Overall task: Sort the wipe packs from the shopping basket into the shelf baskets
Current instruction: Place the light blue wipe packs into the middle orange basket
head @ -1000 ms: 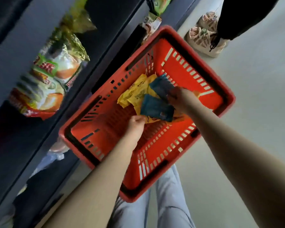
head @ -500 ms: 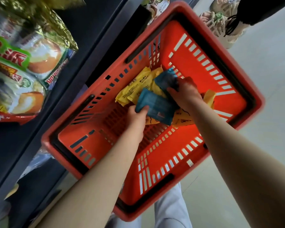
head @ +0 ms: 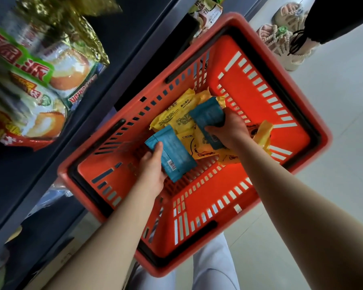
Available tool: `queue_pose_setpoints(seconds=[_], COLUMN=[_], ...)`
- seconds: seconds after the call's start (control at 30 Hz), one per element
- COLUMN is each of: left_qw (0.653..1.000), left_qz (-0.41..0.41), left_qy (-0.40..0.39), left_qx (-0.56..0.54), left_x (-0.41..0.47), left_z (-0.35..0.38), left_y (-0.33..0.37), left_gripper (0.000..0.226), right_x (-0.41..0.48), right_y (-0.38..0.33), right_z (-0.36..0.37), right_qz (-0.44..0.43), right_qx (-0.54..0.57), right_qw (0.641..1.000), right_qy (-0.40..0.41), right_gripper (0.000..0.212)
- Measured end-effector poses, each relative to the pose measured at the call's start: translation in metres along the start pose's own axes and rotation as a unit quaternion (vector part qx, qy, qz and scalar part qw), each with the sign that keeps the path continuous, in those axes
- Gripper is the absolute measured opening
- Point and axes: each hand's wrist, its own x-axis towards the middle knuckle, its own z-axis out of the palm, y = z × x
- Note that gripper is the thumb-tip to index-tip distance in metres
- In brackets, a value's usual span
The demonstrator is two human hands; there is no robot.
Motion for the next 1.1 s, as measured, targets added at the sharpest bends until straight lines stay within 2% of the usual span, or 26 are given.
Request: queue_pose_setpoints(seconds=[0.1,0.2,0.3,0.33,0.4,0.5,0.57,0.67,0.77,0.87,1.03,1.1], left_qw=[1.000,1.000,0.997,0.995,0.988,0.983,0.985,0.986,0.965,0.935,0.882,0.869], left_qz=[0.007,0.023,0.059,0.081,0.136,0.168,0.168,0.129,0.134,0.164,0.238,0.265], left_qy=[-0.009,-0.010,0.001,0.008,0.006,-0.014,-0.023,-0.068,-0.115,-0.139,-0.223,-0.239], left_qx=[0.003,-0.006,0.046,0.061,0.075,0.068,0.039,-0.083,-0.194,-0.284,-0.341,-0.342], left_x=[-0.021,-0.061,-0.121,-0.147,-0.206,-0.299,-0.350,-0.410,-0.454,-0.487,-0.526,-0.538], left_z=[0.002,0.000,0.000,-0.001,-0.007,-0.022,-0.035,-0.055,-0.076,-0.104,-0.161,-0.187], left_y=[0.002,0.013,0.031,0.039,0.057,0.078,0.085,0.088,0.089,0.095,0.109,0.112], left_gripper=[0.029,0.028,0.059,0.061,0.047,0.042,0.039,0.030,0.046,0.047,0.046,0.044], right_x=[-0.029,-0.077,-0.134,-0.156,-0.202,-0.270,-0.311,-0.355,-0.393,-0.426,-0.475,-0.494], right_y=[-0.012,-0.028,-0.041,-0.046,-0.061,-0.087,-0.104,-0.125,-0.144,-0.167,-0.213,-0.229], right_z=[-0.013,-0.048,-0.093,-0.109,-0.136,-0.172,-0.190,-0.210,-0.226,-0.230,-0.209,-0.194], right_qz=[-0.011,0.014,0.015,0.001,-0.038,-0.085,-0.102,-0.130,-0.158,-0.146,-0.166,-0.165], right_qx=[0.156,0.376,0.489,0.505,0.519,0.501,0.485,0.480,0.493,0.546,0.603,0.596], right_qw=[0.987,0.926,0.870,0.860,0.850,0.858,0.865,0.860,0.841,0.793,0.703,0.696], right_qy=[0.033,-0.005,-0.062,-0.075,-0.085,-0.076,-0.080,-0.111,-0.157,-0.229,-0.339,-0.365], right_gripper=[0.039,0.034,0.039,0.041,0.047,0.061,0.078,0.098,0.091,0.080,0.073,0.065])
